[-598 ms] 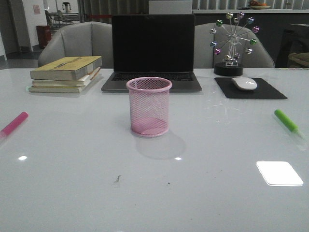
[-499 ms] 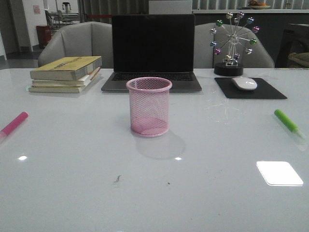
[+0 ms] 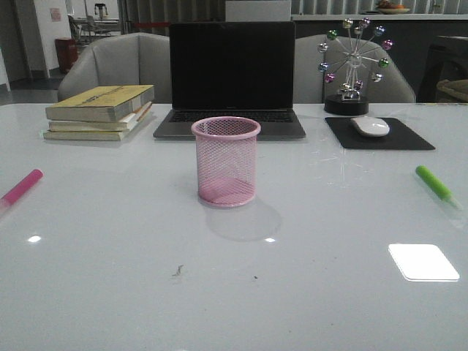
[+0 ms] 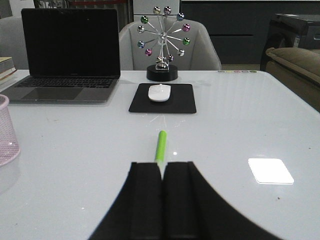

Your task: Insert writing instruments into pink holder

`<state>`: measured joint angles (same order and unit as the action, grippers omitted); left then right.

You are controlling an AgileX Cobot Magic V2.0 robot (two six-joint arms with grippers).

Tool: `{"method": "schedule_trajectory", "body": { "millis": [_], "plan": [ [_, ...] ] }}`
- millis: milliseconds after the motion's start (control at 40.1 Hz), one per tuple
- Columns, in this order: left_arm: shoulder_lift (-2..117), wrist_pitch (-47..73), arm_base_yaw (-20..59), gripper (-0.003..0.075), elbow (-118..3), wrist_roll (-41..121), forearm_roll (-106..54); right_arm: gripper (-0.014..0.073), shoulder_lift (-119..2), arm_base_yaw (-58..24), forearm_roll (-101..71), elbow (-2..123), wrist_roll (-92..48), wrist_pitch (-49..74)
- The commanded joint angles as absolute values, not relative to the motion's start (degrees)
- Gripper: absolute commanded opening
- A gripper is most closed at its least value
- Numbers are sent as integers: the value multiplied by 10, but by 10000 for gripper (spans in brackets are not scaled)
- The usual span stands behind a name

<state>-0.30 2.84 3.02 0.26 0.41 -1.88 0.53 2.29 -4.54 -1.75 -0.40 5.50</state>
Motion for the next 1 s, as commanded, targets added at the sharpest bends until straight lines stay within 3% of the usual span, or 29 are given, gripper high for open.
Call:
{"method": "schedule_trajectory", "body": {
  "millis": [0,548,823,972],
  "plan": [
    [-17,-23,33,99,5,0,-22,57,17,22,-42,-18,-5,4],
    [-16,-23,33,99,5,0,-46,57,17,22,-42,-18,-5,-29],
    [-16,-79,33,99,-14,0,-46,57,17,22,-58,-14,0,-158],
    [-13,-74,33,99,-54,0,-46,57,17,22,-34,28,0,-116]
  ]
}}
